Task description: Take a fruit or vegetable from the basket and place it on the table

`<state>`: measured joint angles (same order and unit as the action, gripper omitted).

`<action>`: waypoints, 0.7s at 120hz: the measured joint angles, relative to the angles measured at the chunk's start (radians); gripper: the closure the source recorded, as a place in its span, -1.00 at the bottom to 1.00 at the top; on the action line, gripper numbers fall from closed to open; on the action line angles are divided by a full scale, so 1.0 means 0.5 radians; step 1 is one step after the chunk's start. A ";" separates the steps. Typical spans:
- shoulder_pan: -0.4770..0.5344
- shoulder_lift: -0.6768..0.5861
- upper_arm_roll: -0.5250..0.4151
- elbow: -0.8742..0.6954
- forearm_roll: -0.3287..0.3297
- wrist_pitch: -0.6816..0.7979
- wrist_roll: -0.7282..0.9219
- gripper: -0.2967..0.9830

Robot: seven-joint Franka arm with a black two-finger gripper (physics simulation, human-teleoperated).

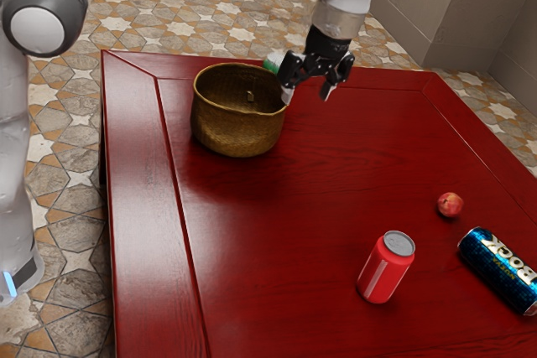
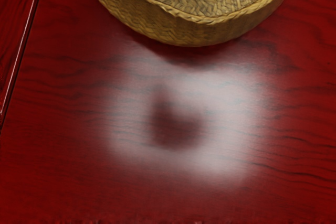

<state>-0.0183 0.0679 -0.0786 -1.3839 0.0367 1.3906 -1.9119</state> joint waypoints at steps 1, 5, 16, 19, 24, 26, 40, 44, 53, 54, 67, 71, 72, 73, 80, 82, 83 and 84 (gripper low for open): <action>-0.006 0.003 0.000 0.001 -0.001 0.000 -0.015 -0.54; -0.028 0.010 -0.001 0.003 -0.004 0.002 -0.071 -0.54; -0.080 0.013 -0.004 0.008 0.006 0.005 -0.185 -0.54; -0.098 0.016 -0.003 0.008 0.008 0.006 -0.194 -0.54; -0.136 0.000 0.019 0.002 0.026 0.005 -0.198 -0.54; -0.167 0.001 0.055 0.000 0.038 0.004 -0.191 -0.54; -0.021 -0.046 0.168 0.009 0.089 0.000 -0.108 -0.54; 0.051 -0.068 0.202 0.019 0.094 0.002 -0.080 -0.54; 0.119 -0.103 0.383 0.018 0.066 0.005 -0.005 -0.54; 0.131 -0.104 0.399 0.017 0.062 0.005 0.004 -0.54; 0.332 -0.391 0.479 -0.411 0.034 0.116 0.103 -0.53; 0.282 -0.464 0.479 -0.531 0.032 0.168 0.129 -0.53; 0.262 -0.481 0.479 -0.558 0.032 0.182 0.135 -0.53; 0.243 -0.504 0.477 -0.589 0.032 0.195 0.141 -0.54; 0.178 -0.659 0.449 -0.785 0.030 0.281 0.179 -0.54; 0.173 -0.680 0.444 -0.815 0.029 0.303 0.189 -0.54; 0.171 -0.689 0.442 -0.827 0.028 0.314 0.194 -0.54; 0.170 -0.695 0.439 -0.838 0.027 0.324 0.198 -0.54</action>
<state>0.0667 -0.2798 0.1411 -1.8030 0.0504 1.5525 -1.8127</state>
